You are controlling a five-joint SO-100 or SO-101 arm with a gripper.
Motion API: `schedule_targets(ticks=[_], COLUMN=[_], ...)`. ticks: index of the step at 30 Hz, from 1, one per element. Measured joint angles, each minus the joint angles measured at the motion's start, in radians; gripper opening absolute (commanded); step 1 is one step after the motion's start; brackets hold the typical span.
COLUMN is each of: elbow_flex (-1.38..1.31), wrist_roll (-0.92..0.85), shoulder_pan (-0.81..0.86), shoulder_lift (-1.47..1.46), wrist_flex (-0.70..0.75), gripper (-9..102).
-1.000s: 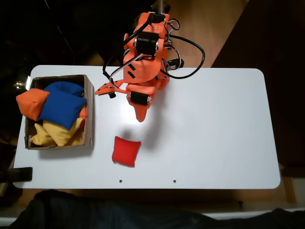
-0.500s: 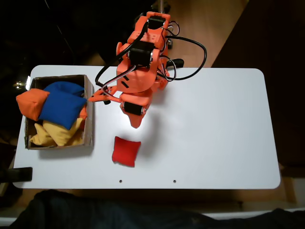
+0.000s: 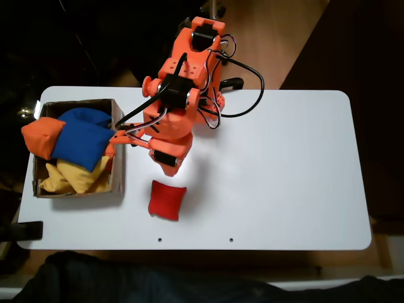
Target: Grasp a bag and put it in the box.
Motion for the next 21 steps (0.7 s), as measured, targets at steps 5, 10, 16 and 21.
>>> schedule_targets(ticks=[5, 10, 16, 21], elbow_flex=[-0.012, -0.032, -0.049, -0.08], wrist_roll=[-0.006, -0.037, -0.078, -0.115], shoulder_pan=[0.026, 0.046, 0.071, 0.08], shoulder_lift=[-0.052, -0.114, -0.184, -0.252], wrist_flex=[-0.008, -0.031, -0.058, -0.063], gripper=[0, 0, 0, 0])
